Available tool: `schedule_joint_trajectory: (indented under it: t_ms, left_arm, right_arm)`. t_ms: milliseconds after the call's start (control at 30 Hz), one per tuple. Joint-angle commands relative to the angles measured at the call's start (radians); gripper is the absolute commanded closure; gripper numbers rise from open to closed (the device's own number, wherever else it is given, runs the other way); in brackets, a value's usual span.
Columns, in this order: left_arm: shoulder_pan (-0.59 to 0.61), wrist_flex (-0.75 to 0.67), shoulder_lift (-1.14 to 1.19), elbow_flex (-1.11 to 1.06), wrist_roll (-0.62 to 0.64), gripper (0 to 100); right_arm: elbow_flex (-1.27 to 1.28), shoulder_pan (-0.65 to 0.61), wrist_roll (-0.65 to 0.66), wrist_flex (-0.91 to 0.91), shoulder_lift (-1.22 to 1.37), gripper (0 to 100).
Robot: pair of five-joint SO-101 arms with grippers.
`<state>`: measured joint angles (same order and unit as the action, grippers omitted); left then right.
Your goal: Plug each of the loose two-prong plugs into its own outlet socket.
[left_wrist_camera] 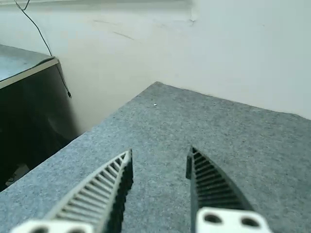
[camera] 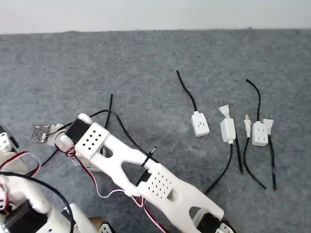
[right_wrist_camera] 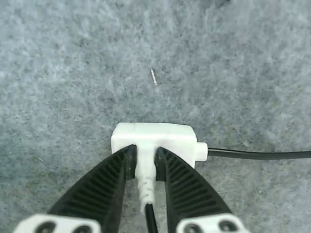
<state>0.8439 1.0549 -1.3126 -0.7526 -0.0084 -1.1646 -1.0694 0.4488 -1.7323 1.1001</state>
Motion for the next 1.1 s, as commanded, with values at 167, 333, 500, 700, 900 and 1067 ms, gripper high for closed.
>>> schedule_joint_trajectory:
  t_ms: [167, 333, 500, 700, 900, 1067]
  left_arm:
    - [-0.012, 0.003, 0.0, 0.045, -0.008, 81]
    - [-0.014, -0.002, 0.0, 0.054, -0.006, 81]
    - [-0.083, 0.008, 0.003, 0.082, -0.006, 81]
    - [-0.399, 0.132, 0.041, 0.228, -0.008, 81]
    - [-0.615, 0.189, 0.347, 0.427, -0.057, 81]
    - [-0.827, 0.334, 0.666, 0.553, -0.066, 81]
  right_arm:
    - [-0.101, 0.038, -0.097, -0.056, 0.077, 61.1]
    - [-0.149, 0.047, -0.078, -0.067, -0.045, 54.2]
    - [-0.141, 0.124, -0.078, -0.068, -0.308, 54.2]
    - [-0.14, 0.269, -0.138, -0.067, -0.702, 54.2]
    - [-0.028, 0.484, -0.21, -0.067, -1.009, 54.2]
    - [0.221, 0.618, -0.209, -0.064, -1.15, 54.2]
